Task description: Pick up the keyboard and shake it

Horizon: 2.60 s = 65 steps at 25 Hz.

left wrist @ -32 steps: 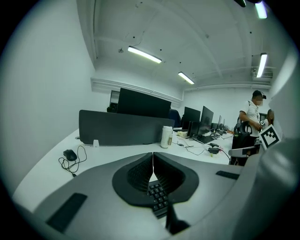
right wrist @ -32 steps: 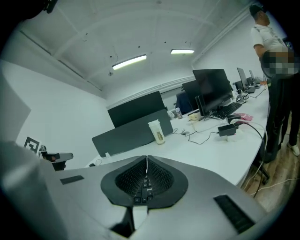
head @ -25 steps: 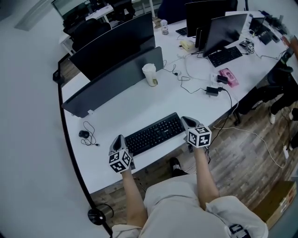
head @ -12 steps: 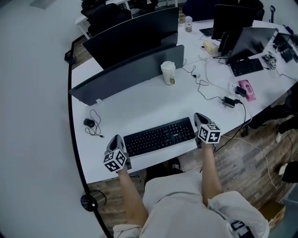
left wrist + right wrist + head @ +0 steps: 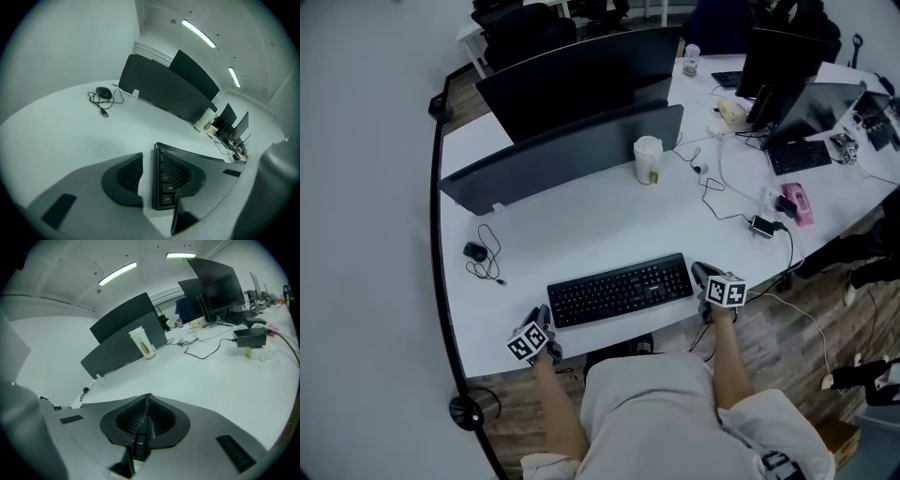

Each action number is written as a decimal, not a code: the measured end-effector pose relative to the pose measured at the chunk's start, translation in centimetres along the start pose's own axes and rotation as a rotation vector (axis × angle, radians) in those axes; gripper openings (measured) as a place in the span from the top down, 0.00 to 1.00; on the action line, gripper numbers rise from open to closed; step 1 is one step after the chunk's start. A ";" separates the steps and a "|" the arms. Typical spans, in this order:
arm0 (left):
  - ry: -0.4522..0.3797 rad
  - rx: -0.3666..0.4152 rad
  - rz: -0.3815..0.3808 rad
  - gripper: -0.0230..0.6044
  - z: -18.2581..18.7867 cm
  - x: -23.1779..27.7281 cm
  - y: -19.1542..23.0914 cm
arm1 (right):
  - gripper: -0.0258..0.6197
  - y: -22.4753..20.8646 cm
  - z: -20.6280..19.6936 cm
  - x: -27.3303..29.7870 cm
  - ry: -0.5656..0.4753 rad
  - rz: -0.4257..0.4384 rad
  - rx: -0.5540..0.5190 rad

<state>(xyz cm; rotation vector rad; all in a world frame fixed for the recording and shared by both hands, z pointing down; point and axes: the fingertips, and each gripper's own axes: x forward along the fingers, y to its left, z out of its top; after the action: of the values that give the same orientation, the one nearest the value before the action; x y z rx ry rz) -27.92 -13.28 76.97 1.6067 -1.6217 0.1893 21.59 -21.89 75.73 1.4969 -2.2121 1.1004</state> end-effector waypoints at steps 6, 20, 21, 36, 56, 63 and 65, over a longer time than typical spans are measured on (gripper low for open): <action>0.092 0.017 -0.191 0.63 -0.7 3.2 -3.1 | 0.55 0.9 -2.1 3.3 0.126 0.116 -0.033; 0.068 -0.095 -0.191 0.42 -0.9 4.6 -4.1 | 0.50 2.7 -2.0 6.4 0.081 0.018 -0.019; 0.067 -0.142 -0.218 0.42 -0.7 4.4 -3.9 | 0.50 2.8 -1.9 6.4 0.076 0.010 -0.032; 0.049 -0.682 -0.421 0.43 1.0 4.0 -1.4 | 0.51 3.0 -0.7 5.6 -0.050 -0.018 -0.126; 0.300 -0.603 -0.949 0.63 0.4 -0.1 -8.7 | 0.51 4.1 0.9 6.3 -0.079 0.165 -0.082; 0.304 -0.253 -0.888 0.80 0.2 0.2 -9.4 | 0.54 4.6 2.1 6.4 -0.029 0.339 -0.038; 0.286 -0.178 -0.881 0.79 0.6 -0.1 -9.3 | 0.55 4.5 2.1 6.0 0.006 0.397 -0.051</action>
<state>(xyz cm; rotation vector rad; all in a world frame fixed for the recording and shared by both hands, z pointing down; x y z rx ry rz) -19.92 -15.14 72.48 1.8920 -0.6005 -0.1792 15.44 -26.68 75.78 1.0553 -2.5815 1.1401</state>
